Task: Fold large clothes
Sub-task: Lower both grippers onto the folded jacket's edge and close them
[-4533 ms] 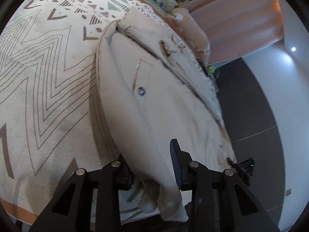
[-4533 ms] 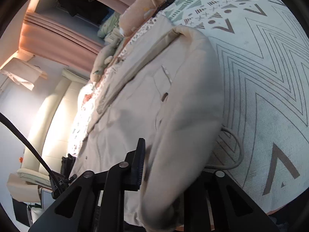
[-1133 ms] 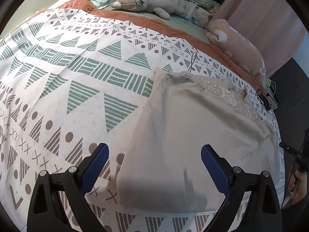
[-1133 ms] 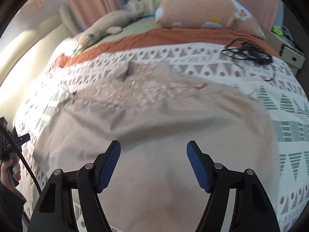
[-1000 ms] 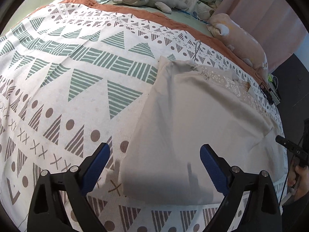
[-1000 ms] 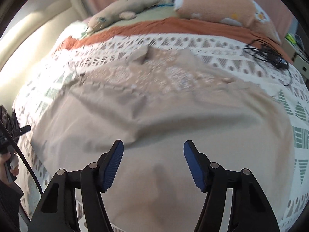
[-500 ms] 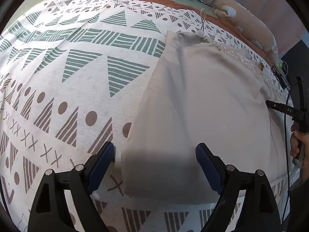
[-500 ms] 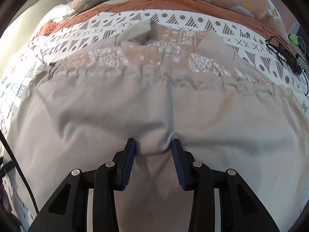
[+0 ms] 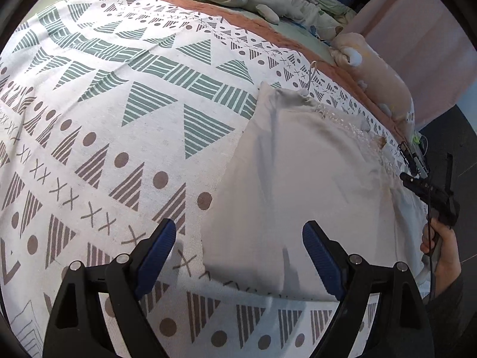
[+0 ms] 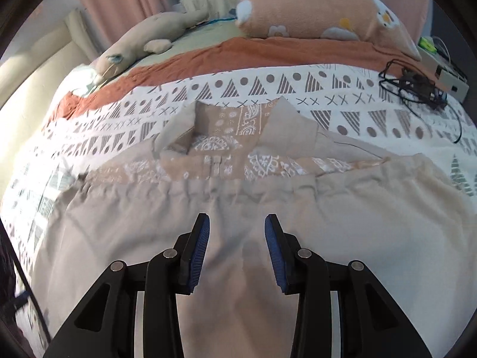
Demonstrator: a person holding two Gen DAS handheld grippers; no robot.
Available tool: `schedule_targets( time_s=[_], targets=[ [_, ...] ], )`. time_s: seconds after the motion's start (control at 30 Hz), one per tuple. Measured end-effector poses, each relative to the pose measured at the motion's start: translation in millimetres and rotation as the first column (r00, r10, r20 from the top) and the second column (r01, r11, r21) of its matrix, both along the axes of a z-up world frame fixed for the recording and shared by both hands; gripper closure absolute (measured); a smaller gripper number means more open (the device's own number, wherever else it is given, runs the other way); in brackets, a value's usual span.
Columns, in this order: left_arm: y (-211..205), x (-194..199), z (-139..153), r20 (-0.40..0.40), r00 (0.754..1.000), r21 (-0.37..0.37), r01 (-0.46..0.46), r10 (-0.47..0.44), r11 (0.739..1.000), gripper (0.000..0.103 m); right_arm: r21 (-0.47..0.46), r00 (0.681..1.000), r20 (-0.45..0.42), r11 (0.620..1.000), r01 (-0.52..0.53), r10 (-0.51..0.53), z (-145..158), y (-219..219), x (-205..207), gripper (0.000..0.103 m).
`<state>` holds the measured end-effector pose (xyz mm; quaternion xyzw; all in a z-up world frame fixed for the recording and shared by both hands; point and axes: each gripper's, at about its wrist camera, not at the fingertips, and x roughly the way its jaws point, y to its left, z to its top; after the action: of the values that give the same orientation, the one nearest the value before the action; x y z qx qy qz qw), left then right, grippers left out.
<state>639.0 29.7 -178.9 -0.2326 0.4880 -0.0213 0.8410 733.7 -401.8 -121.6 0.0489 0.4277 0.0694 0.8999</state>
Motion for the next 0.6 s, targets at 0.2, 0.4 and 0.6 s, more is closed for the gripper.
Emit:
schedule_targets(
  time_s=[0.2, 0.4, 0.6],
  targets=[
    [6.6, -13.8, -4.8, -0.028, 0.999, -0.13, -0.033, 0.029, 0.991, 0.035, 0.057, 0.999, -0.004, 0.998, -0.033, 0.033, 21.1, -35.1, -70.2, 0.067],
    [3.3, -22.3, -16.1, -0.061, 0.998, -0.187, -0.046, 0.035, 0.981, 0.035, 0.135, 1.0, -0.015, 0.991, -0.007, 0.009, 18.9, -106.1, -139.0, 0.067],
    [-3.8, -25.0, -29.0, -0.077, 0.997, -0.274, -0.052, 0.032, 0.96, 0.035, 0.202, 0.996, -0.015, 0.975, 0.09, -0.088, 13.4, -196.4, -210.5, 0.061]
  ],
)
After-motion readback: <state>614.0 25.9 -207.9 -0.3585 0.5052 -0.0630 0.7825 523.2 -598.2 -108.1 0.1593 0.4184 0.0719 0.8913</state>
